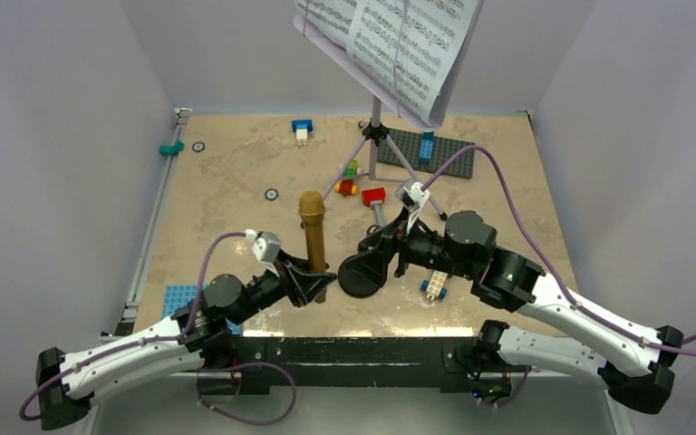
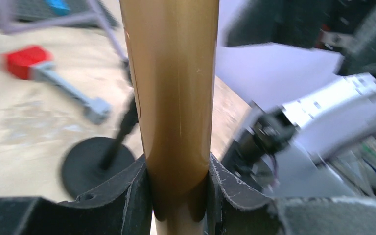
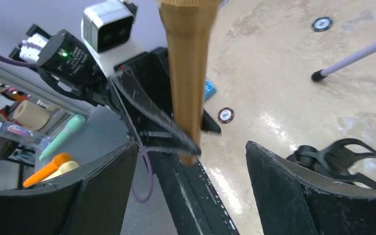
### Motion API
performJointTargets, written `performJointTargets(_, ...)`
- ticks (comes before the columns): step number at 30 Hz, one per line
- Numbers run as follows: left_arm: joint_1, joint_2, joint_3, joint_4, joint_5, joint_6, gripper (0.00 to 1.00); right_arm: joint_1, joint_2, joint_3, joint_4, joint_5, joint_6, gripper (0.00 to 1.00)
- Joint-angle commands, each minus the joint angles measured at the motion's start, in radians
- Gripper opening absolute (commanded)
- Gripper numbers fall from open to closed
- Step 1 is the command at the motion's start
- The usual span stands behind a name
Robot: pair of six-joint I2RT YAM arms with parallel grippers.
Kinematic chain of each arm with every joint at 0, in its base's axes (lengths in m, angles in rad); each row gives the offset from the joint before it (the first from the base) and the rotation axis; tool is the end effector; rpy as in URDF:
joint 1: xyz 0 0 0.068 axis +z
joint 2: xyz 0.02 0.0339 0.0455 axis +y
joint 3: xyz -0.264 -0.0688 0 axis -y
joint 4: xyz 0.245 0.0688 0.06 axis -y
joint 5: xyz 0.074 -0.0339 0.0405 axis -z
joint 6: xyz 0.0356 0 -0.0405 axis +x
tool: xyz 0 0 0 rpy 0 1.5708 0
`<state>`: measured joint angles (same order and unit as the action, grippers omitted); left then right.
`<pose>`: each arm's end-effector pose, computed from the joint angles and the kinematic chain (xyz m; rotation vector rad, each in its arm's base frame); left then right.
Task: Pack up the instrument practice props
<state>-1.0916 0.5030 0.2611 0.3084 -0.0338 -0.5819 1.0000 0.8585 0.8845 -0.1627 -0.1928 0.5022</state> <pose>0.0704 -0.1328 0.2476 0.3880 1.6078 -1.2936 0.1016 0.1709 0.3648 -0.6145 1.7765 1.2469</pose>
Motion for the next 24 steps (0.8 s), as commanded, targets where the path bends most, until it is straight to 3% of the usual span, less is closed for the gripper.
performJointTargets(1, 0.071, -0.171, 0.077, -0.374, -0.354, -0.024, 0.0, -0.012, -0.059, 0.077, -0.127, 0.097, -0.084, 0.87)
performJointTargets(5, 0.252, -0.167, 0.172, -0.637, -0.416, -0.09, 0.0, -0.012, -0.087, 0.055, -0.123, 0.095, -0.1, 0.89)
performJointTargets(9, 0.464, 0.046, 0.276, -0.758, -0.325, -0.169, 0.0, -0.012, -0.079, 0.033, -0.108, 0.058, -0.093, 0.89)
performJointTargets(13, 0.696, 0.217, 0.29, -0.702, -0.147, -0.257, 0.0, -0.012, -0.095, 0.016, -0.109, 0.043, -0.091, 0.89)
performJointTargets(24, 1.033, 0.485, 0.216, -0.517, -0.094, -0.41, 0.0, -0.012, -0.186, -0.1, -0.099, 0.032, -0.062, 0.89)
